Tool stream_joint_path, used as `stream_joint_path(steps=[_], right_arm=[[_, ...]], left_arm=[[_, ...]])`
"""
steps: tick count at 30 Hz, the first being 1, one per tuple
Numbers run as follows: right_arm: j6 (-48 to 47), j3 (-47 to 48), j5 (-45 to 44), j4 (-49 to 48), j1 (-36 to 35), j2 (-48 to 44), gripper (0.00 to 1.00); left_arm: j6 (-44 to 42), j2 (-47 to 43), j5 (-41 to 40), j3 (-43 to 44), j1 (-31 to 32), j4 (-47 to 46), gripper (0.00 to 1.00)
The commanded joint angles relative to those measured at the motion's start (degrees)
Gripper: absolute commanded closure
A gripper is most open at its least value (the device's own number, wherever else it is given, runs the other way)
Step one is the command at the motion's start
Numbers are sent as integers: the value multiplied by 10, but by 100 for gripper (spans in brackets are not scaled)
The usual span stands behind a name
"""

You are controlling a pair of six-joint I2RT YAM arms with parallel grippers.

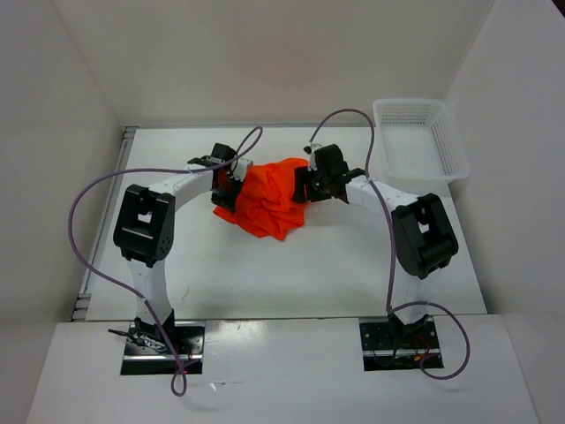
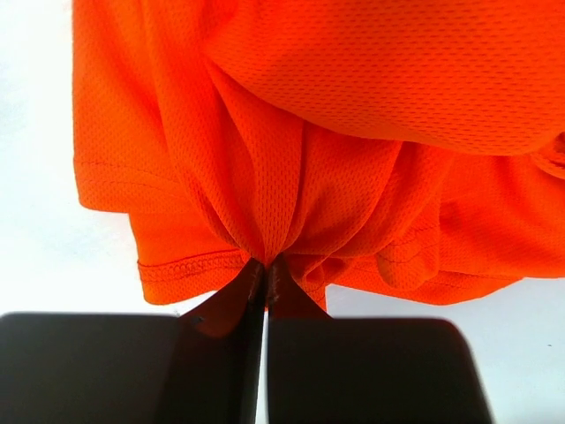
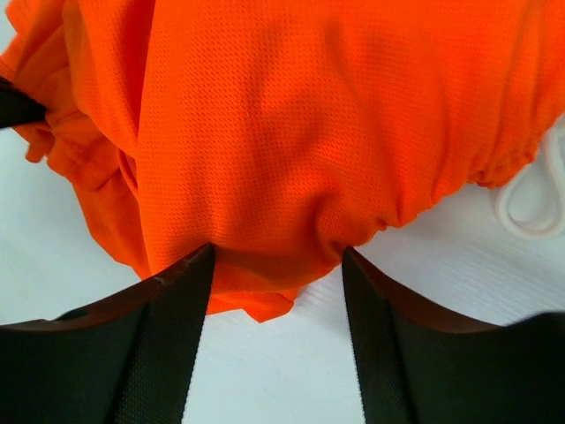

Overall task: Fold and stack the shorts
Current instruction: Move the shorts to the center of the board, then flatten the shorts out

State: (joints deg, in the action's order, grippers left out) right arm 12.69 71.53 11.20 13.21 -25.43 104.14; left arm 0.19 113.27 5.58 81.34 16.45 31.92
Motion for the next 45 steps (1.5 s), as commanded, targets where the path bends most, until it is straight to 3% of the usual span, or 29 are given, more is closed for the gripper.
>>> stream_joint_path(steps=[1, 4, 7, 8, 9, 12, 16, 25, 28, 33, 38, 41, 45], right_arm=[[-6, -14, 3, -54, -16, 24, 38], [-12, -14, 8, -73, -22, 45, 50], [-33, -8, 8, -80, -22, 54, 81], [-38, -2, -12, -85, -22, 54, 95], [-47, 5, -29, -86, -22, 54, 99], [-112, 29, -81, -86, -22, 25, 100], [-164, 114, -80, -34, 33, 8, 100], [-226, 508, -55, 84, 78, 72, 100], [-235, 587, -28, 136, 78, 92, 100], [-284, 539, -8, 182, 78, 47, 100], [-314, 477, -8, 201, 78, -2, 100], [-303, 477, -3, 201, 78, -3, 100], [-277, 512, 33, 201, 78, 12, 100]], left_arm=[[-2, -19, -22, -3, 0, 6, 100], [-2, -41, -36, -3, 0, 6, 100], [-2, -54, -48, -3, -11, 6, 100], [-2, -68, -69, 2, -16, 6, 100], [-2, -74, -82, 2, -16, 6, 100], [-2, -91, -157, 20, -40, -12, 100], [-2, -112, -223, 100, -88, -34, 100], [-2, -129, -292, 326, -119, -54, 100], [-2, -153, -308, 371, -119, -54, 100], [-2, -226, -321, 326, -119, -53, 100], [-2, -305, -335, 184, -125, -60, 100], [-2, -312, -341, 175, -130, -66, 100], [-2, -298, -341, 230, -130, -66, 100]])
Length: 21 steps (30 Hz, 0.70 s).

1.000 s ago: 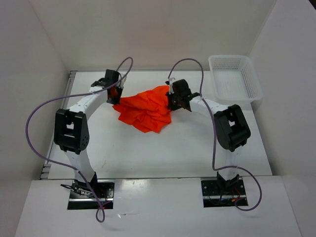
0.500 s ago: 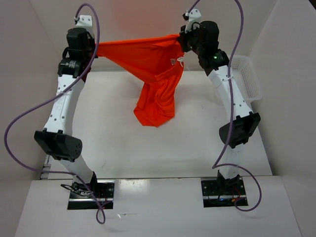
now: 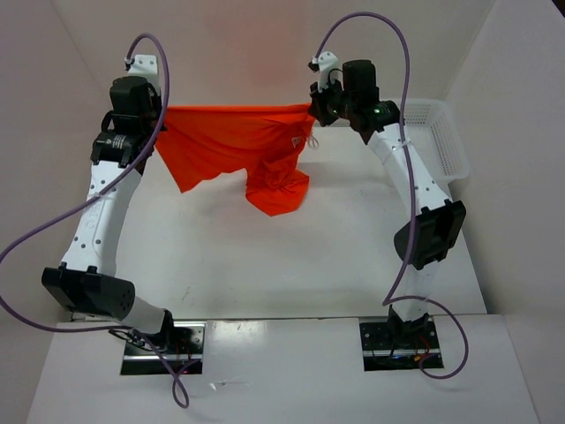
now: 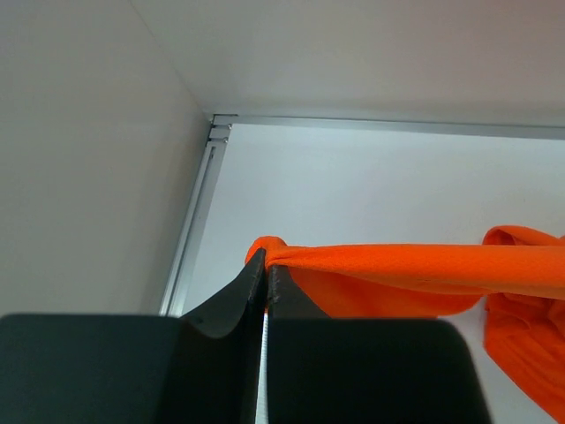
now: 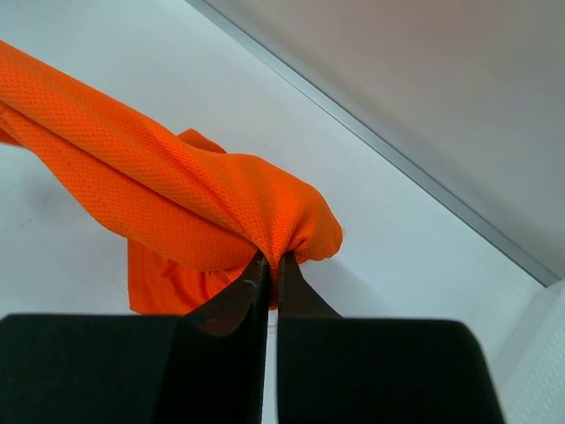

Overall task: Fold and stack the shorts
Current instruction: Flatten the shorts out

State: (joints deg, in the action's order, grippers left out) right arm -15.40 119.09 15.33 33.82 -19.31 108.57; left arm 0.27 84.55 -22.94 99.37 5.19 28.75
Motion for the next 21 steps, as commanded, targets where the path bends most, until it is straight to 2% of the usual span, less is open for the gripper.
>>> stream_joint_path(steps=[1, 7, 9, 10, 11, 12, 13, 14, 15, 16, 17, 18, 21], right_arm=[[10, 36, -1, -5, 16, -32, 100], [17, 112, 18, -3, 16, -29, 100], [43, 183, 2, -23, 16, 5, 100], [74, 219, -5, -36, 16, 62, 100], [91, 309, -22, -36, 16, 96, 100], [126, 364, -77, -36, 8, 131, 100], [142, 495, -111, -14, 2, 206, 100], [154, 568, -136, 2, -7, 241, 100], [164, 601, -179, 2, -13, 261, 100], [165, 571, -197, -11, -20, 229, 100], [165, 593, -206, 9, -25, 229, 100], [165, 603, -206, 20, -25, 224, 100], [152, 603, -170, 81, -35, 188, 100]], left_arm=[[-3, -4, -55, 76, -18, -34, 100], [-3, 27, -74, 200, -12, -33, 100], [-3, 51, -67, 264, -4, -46, 100], [-3, 83, -61, 281, 4, -55, 100], [-3, 104, -61, 302, 4, -62, 100], [-3, 162, -52, 378, 4, -49, 100], [-3, 199, -52, 442, 4, -28, 100], [-3, 243, -52, 528, 4, 39, 100], [-3, 342, -52, 633, 10, 73, 100], [-3, 383, -67, 791, 17, 99, 100], [-3, 362, -106, 733, 27, 55, 100], [-3, 326, -77, 708, 27, 52, 100], [-3, 289, -31, 692, 22, 120, 100]])
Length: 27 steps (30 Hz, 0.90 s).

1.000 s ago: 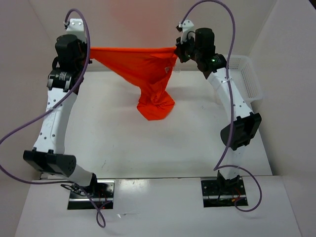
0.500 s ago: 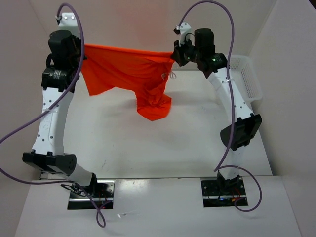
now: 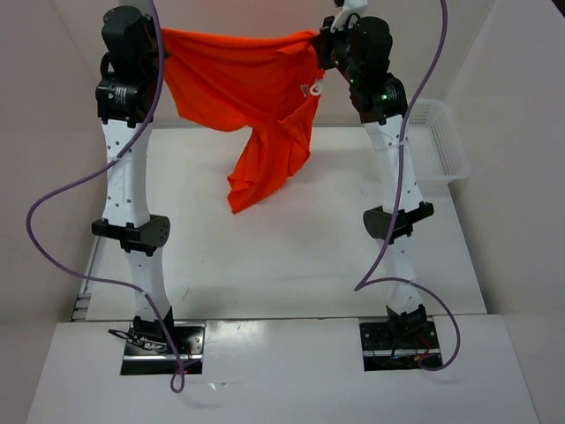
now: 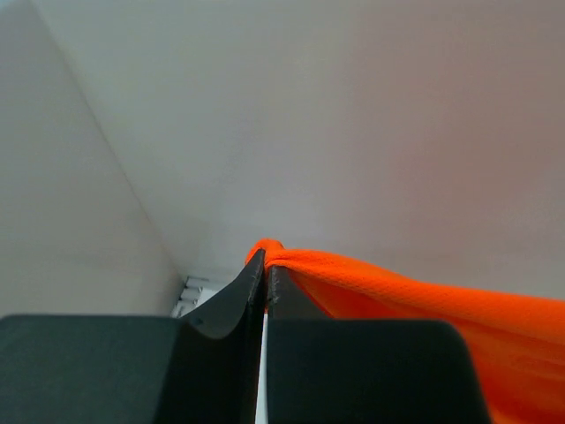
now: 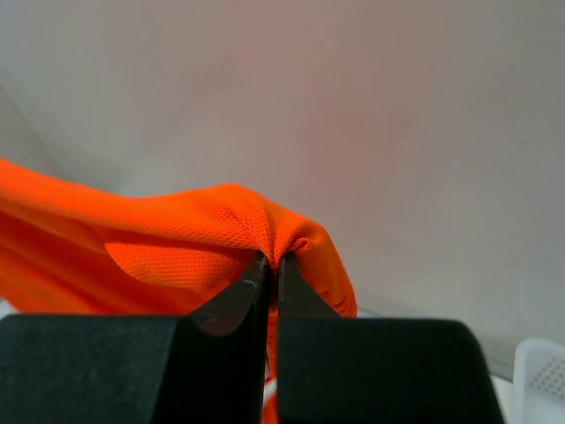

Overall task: Fold and stack the shorts
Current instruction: Flatten the shorts out

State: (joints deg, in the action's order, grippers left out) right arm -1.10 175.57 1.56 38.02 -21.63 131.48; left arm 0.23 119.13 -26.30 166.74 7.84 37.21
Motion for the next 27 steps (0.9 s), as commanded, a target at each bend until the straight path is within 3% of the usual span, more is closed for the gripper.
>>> stream_joint_path(steps=[1, 5, 8, 9, 10, 12, 13, 14, 16, 17, 20, 24, 27], right_arm=[[-4, 38, -18, 57, -12, -46, 100], [-21, 22, -7, 233, -53, -54, 100], [-50, -91, 0, 264, -100, -96, 100], [-50, -149, 8, 264, -109, -111, 100], [-50, -193, 8, 264, -126, -127, 100], [-56, -346, 8, 264, -145, -187, 100], [-64, -398, 13, 264, -151, -207, 100], [-64, -503, 13, 254, -158, -251, 100], [-64, -611, 20, 236, -163, -297, 100], [-70, -712, 13, 225, -169, -341, 100], [-83, -852, 6, 181, -192, -374, 100], [-105, -904, -1, 131, -215, -357, 100], [-117, -844, -17, 125, -259, -306, 100]], left_arm=[[-2, -62, 35, 18, -5, 59, 100], [-2, -97, 139, -15, -12, 196, 100], [-2, -160, 194, -162, -12, 212, 100], [-2, -191, 201, -231, -12, 194, 100], [-2, -276, 190, -421, 7, 117, 100], [-2, -373, 146, -634, 36, 17, 100], [-2, -443, 99, -786, 65, -42, 100], [-2, -465, 89, -835, 65, -43, 100], [-2, -506, 95, -902, 65, -14, 100], [-2, -521, 100, -971, 65, -7, 100], [-2, -579, 119, -1067, 65, -1, 100], [-2, -606, 105, -1160, 60, 5, 100], [-2, -619, 80, -1196, 46, -1, 100]])
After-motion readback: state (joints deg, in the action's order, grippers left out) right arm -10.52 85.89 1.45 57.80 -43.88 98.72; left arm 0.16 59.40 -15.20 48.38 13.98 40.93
